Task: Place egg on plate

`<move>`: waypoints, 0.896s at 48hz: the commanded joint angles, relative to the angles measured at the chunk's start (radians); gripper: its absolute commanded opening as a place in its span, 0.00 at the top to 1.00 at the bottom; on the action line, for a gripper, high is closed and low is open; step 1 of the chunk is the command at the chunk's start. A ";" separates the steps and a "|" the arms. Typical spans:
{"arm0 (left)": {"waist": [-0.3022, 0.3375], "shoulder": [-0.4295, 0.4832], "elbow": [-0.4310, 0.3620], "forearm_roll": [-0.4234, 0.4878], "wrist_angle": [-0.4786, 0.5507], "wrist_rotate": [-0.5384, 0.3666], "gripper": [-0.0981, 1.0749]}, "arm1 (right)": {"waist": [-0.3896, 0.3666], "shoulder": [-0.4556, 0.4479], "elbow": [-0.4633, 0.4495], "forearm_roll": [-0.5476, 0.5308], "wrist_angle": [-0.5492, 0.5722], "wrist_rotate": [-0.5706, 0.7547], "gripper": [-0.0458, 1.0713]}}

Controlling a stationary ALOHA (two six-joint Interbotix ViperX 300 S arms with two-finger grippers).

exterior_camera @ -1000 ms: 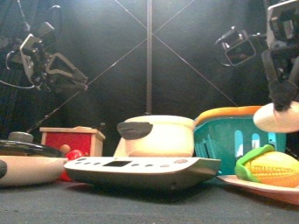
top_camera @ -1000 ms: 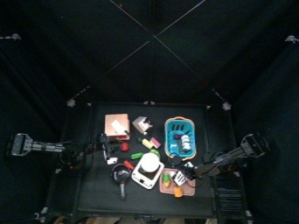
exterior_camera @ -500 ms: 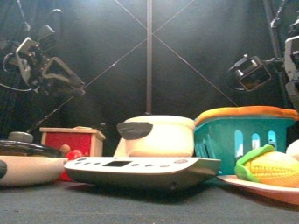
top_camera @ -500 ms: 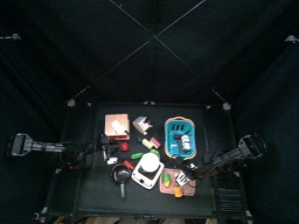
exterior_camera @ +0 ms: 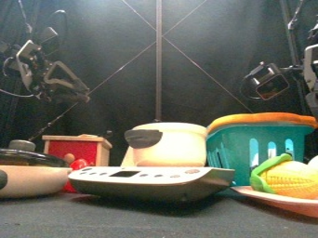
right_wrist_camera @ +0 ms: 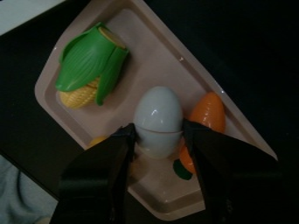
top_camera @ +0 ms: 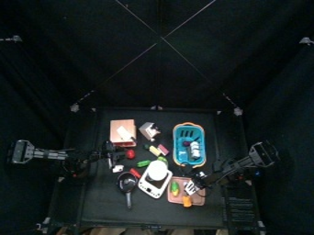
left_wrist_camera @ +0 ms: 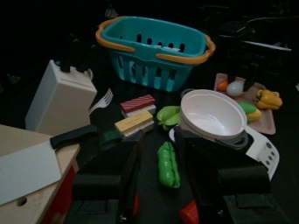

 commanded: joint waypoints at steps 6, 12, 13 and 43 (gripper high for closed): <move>-0.002 0.002 -0.009 0.000 0.008 0.002 0.28 | -0.002 -0.014 -0.009 -0.003 -0.005 -0.003 0.24; 0.000 0.002 -0.009 0.000 0.008 0.002 0.28 | -0.002 -0.012 -0.015 -0.006 -0.005 -0.005 0.17; 0.000 0.002 -0.009 0.000 0.008 0.002 0.28 | -0.002 -0.012 -0.017 -0.006 -0.005 -0.005 0.16; -0.002 0.002 -0.009 0.000 0.008 0.002 0.28 | -0.011 -0.012 -0.080 -0.141 -0.051 -0.005 0.08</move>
